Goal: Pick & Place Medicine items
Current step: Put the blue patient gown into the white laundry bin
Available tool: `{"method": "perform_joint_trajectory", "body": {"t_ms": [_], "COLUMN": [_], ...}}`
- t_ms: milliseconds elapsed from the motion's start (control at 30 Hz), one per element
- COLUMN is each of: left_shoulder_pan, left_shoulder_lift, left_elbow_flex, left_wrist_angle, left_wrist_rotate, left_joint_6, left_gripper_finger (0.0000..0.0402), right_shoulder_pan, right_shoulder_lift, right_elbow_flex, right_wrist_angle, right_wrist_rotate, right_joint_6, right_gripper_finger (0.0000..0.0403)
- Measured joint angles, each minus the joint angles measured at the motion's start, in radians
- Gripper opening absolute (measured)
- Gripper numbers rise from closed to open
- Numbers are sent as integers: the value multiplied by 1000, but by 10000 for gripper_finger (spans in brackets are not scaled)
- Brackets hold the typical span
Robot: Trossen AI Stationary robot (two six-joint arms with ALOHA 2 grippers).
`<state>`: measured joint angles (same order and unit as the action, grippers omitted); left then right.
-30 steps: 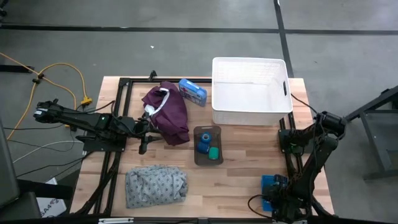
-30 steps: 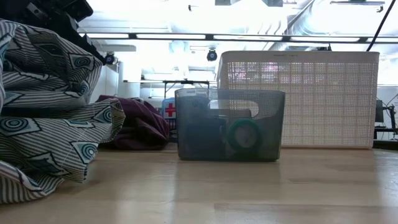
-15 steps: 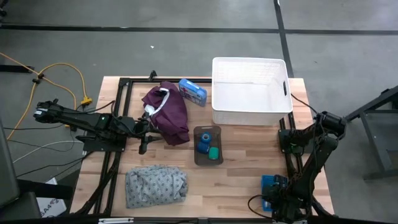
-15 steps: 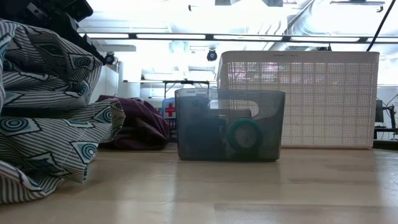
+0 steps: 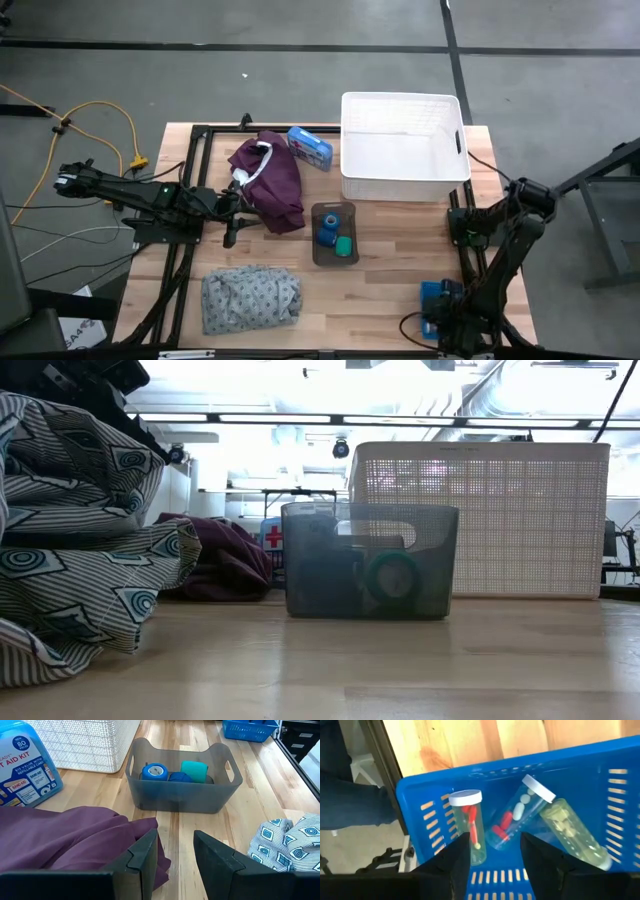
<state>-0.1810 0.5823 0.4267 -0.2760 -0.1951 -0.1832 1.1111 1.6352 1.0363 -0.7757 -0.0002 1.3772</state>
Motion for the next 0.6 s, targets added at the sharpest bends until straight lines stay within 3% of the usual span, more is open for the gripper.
{"method": "perform_joint_trajectory", "body": {"t_ms": [367, 600], "left_shoulder_pan": [0, 0], "left_shoulder_lift": [0, 0], "left_elbow_flex": [0, 0], "left_wrist_angle": [0, 0], "left_wrist_rotate": [0, 0], "left_joint_6": [0, 0], "left_gripper_finger": [123, 123], "right_shoulder_pan": [-54, -93], "right_shoulder_lift": [-156, -167], "right_elbow_flex": [0, 0], "right_wrist_angle": [-42, -51], "right_wrist_rotate": [99, 103], "right_joint_6": [-90, -150], "right_gripper_finger": [160, 160]}}
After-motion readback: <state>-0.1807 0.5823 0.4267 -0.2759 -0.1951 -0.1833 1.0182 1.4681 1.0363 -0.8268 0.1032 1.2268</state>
